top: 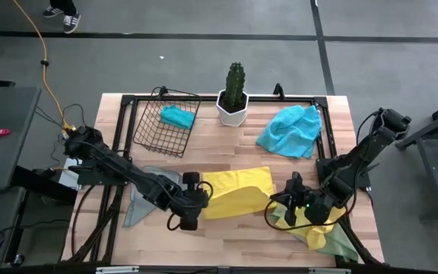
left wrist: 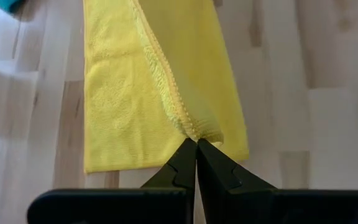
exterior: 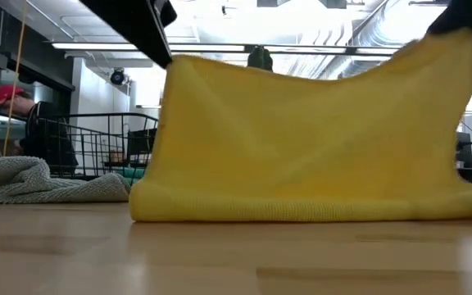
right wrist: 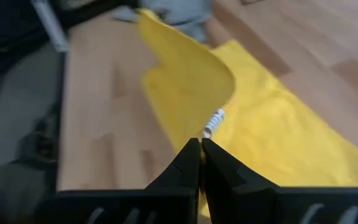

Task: Fold microfiber towels
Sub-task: Fold the left yellow microfiber towel on the table

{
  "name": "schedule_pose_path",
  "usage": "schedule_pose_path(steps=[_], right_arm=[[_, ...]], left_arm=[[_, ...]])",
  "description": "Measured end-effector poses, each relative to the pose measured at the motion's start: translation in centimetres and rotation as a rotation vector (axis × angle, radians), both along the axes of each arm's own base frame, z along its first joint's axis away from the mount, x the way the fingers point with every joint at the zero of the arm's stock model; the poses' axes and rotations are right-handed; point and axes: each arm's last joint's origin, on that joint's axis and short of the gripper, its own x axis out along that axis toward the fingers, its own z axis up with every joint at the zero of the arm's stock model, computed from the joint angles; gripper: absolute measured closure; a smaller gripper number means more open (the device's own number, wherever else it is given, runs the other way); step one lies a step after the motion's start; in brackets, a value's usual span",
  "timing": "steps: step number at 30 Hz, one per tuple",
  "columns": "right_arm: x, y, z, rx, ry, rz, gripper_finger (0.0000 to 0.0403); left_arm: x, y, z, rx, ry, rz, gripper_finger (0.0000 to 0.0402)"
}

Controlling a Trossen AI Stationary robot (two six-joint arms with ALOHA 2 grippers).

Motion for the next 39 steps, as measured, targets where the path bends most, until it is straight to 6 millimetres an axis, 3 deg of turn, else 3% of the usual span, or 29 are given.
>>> schedule_pose_path(steps=[7, 13, 16, 22, 39], right_arm=[[-0.5, 1.0, 0.5, 0.067, -0.001, 0.118, 0.0403], [-0.5, 0.4, -0.1, 0.039, 0.033, 0.049, 0.0403], [-0.3, -0.2, -0.2, 0.032, 0.042, -0.010, 0.0403], [0.7, -1.8, -1.0, 0.010, 0.096, -0.121, 0.0403], [3.7, -5.0, -3.5, -0.050, 0.242, -0.299, 0.0403]], left_arm=[[0.6, -0.8, -0.5, -0.007, -0.038, -0.011, 0.0402], [0.3, -2.0, -0.5, -0.013, -0.081, 0.004, 0.0402], [-0.1, -2.2, -1.7, -0.003, -0.110, 0.041, 0.0402], [-0.9, -0.7, -4.0, 0.046, -0.083, 0.151, 0.0401], [-1.2, 3.8, -6.5, 0.101, 0.014, 0.271, 0.0401]])
